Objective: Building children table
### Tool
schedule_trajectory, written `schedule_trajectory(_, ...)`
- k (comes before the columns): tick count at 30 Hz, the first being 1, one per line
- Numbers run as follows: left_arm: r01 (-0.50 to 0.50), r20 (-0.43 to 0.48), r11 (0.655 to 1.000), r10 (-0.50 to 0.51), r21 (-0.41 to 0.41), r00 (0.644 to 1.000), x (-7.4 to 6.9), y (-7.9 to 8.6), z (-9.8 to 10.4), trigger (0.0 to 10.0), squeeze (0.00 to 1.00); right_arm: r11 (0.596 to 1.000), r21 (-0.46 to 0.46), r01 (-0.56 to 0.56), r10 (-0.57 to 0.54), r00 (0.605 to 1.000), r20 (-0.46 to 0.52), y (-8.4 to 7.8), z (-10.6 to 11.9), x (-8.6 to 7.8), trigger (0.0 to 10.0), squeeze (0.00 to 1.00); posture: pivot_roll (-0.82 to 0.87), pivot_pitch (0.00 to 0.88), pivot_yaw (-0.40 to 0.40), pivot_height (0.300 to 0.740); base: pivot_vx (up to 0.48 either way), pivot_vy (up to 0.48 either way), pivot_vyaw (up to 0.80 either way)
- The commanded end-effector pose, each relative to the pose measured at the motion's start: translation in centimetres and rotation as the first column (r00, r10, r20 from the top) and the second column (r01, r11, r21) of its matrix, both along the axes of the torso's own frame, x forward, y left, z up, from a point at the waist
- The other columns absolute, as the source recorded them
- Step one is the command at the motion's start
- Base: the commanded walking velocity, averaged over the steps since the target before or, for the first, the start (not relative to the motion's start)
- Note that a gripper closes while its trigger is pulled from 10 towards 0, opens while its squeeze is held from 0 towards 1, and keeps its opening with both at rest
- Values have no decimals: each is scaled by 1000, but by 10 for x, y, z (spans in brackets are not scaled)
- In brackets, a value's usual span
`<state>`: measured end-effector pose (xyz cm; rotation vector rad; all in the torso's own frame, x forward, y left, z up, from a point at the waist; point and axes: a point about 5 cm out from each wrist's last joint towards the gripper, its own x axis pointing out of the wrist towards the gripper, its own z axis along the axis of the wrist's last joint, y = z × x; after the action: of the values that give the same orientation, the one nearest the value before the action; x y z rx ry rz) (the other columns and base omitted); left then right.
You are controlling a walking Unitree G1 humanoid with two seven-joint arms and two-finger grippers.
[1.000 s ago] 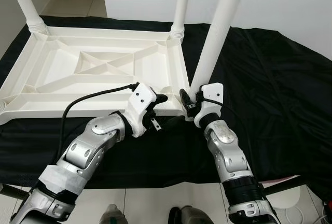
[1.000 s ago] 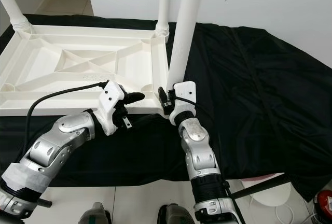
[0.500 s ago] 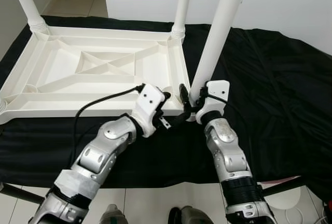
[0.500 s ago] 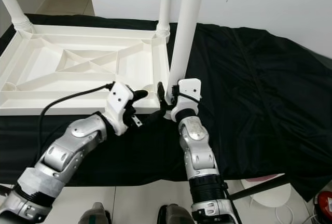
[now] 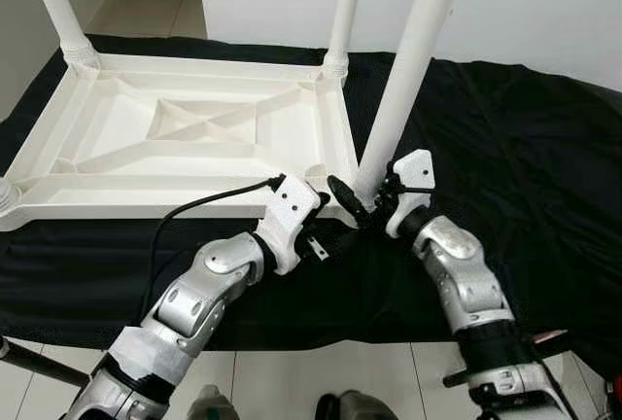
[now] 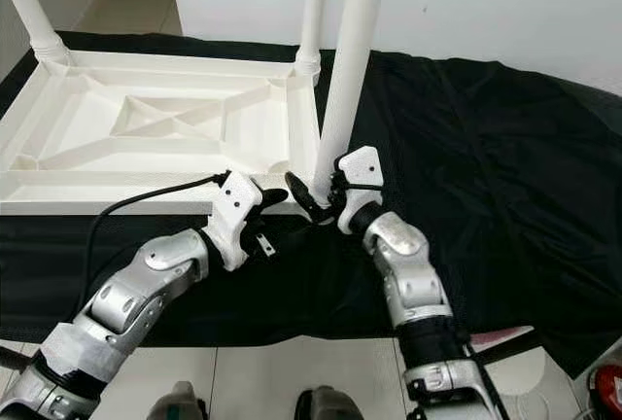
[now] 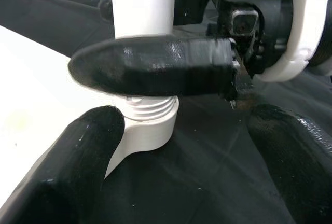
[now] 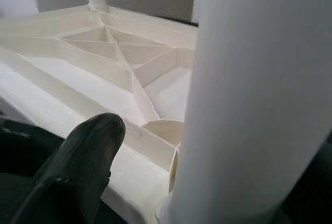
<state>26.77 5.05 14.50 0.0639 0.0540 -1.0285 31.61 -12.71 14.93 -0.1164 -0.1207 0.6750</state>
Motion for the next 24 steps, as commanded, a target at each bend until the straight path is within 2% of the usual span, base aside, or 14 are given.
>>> schedule_trajectory(1, 150, -22, 989, -150, -5, 988, -8, -5, 1, 10000, 0, 999, -23, -30, 30, 1000, -2, 0, -2, 1, 10000, 0, 93, 0, -51, 740, 0, 0, 0)
schedule_trajectory(4, 145, -67, 989, -144, 15, 987, -9, -1, 0, 10000, 0, 993, -75, -89, 86, 995, -47, -8, -9, 12, 10000, 0, 102, 0, -42, 740, 0, 0, 0)
schedule_trajectory(11, 133, -77, 990, -130, 44, 989, -9, 5, -2, 10000, 0, 987, -90, -135, 125, 987, -101, -10, -19, 18, 10000, 0, 105, 0, -35, 740, 0, 0, 0)
schedule_trajectory(12, 132, -75, 990, -129, 48, 989, -9, 5, -2, 10000, 0, 986, -90, -142, 131, 985, -111, -10, -20, 19, 8902, 0, 103, 0, -28, 740, 0, 0, 0)
schedule_trajectory(13, 132, -75, 990, -129, 48, 989, -9, 5, -2, 10000, 0, 986, -90, -142, 131, 985, -111, -10, -20, 19, 8902, 0, 103, 0, -28, 740, 0, 0, 0)
schedule_trajectory(14, 132, -75, 990, -129, 48, 989, -9, 5, -2, 10000, 0, 984, -86, -158, 148, 982, -118, -9, -21, 20, 2863, 0, 101, 0, -26, 740, 0, 0, 0)
schedule_trajectory(15, 133, -73, 990, -129, 47, 989, -9, 5, -2, 10000, 0, 983, -76, -165, 155, 980, -125, -9, -22, 20, 0, 0, 101, 0, -26, 740, 0, 0, 0)
schedule_trajectory(24, 144, -64, 988, -141, 49, 988, -10, 2, -1, 10000, 0, 984, -36, -174, 167, 976, -140, -13, -29, 16, 0, 0, 82, 0, -30, 740, 0, 0, 0)
